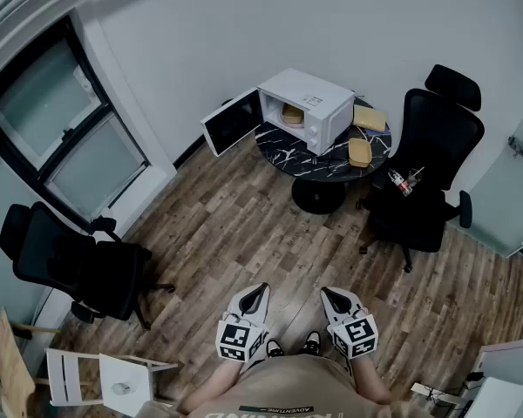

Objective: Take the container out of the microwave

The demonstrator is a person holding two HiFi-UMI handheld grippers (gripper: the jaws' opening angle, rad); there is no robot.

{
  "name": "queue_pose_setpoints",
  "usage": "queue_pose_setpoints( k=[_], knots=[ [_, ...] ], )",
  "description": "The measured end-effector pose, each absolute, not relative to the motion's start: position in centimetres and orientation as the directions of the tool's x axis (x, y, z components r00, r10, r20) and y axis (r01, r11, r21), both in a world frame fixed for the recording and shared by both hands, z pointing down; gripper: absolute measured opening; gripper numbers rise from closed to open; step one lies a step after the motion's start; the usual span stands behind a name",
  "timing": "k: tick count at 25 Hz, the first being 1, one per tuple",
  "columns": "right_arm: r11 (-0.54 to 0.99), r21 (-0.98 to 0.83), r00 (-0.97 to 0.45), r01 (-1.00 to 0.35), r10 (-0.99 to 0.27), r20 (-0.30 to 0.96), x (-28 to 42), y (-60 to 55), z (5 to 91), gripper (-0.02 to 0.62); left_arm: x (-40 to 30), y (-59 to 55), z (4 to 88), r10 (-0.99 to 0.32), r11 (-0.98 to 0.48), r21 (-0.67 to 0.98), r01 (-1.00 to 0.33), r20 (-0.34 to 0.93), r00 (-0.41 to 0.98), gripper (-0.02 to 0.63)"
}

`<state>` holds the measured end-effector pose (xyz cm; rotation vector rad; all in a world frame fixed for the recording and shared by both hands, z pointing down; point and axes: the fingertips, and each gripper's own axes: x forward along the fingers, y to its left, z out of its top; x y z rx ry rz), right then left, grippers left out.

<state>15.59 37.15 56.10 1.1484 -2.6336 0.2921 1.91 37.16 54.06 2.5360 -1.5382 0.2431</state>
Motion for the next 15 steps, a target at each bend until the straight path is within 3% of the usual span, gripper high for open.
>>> queue_pose_setpoints(
  k=[15],
  knots=[
    [0.651,-0.092,-0.646,-0.754,-0.709,0.283,12.7,37.8,55.5,0.008,0.4,37.8,53.8,-0.829,-0.509,0.067,-0.858,0.227,0.51,0.006]
  ],
)
